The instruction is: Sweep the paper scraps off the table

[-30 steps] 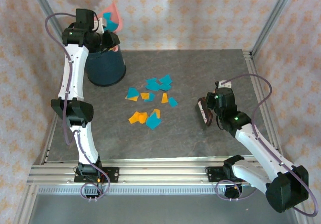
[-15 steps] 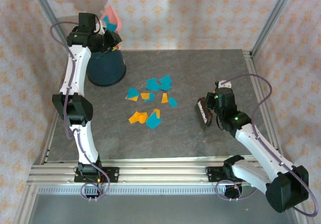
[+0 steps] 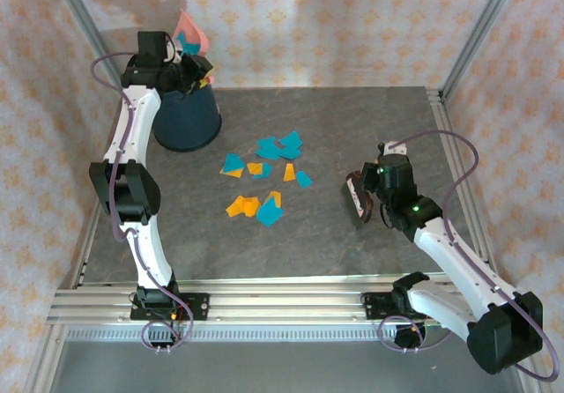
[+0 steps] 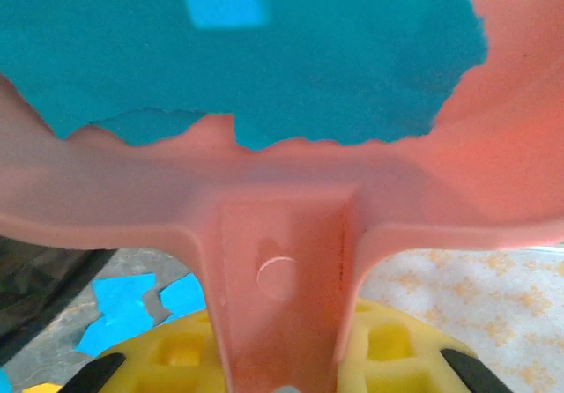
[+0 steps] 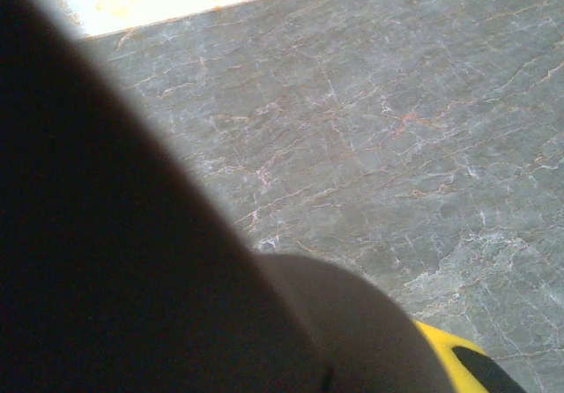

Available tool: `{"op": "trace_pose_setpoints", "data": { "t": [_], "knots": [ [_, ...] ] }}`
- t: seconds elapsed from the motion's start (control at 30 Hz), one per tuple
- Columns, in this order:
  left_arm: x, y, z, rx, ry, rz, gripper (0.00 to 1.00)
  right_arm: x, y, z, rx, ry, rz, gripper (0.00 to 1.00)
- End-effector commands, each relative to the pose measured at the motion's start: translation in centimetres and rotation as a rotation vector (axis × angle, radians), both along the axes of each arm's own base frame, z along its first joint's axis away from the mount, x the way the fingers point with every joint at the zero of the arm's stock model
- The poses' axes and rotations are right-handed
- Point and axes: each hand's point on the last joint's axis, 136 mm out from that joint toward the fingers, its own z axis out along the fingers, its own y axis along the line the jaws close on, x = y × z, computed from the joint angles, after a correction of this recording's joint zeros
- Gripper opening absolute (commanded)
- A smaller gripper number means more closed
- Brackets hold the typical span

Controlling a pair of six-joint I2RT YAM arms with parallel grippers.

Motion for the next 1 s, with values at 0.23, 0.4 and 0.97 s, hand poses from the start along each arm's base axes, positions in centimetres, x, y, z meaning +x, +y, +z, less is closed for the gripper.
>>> {"op": "trace_pose_setpoints", "data": {
  "t": [0.23,0.4,0.97],
  "knots": [
    [-0.9,-0.4,7.8,-0.143,-0.199,0.020,0.00,-0.3,0.0,1.8,0.036,-0.048,-0.008,0.00],
    [-1.1,-0.5,9.4,-0.228,-0.249,0.031,0.00,-0.6,-0.1,1.8,0.039,-0.051,-0.009,0.00],
    [-0.7,-0.5,10.5,-0.425,-0.298,0.056,0.00,-1.2,-0.3,1.9,0.051,-0.054,-0.012,0.00]
  ]
}}
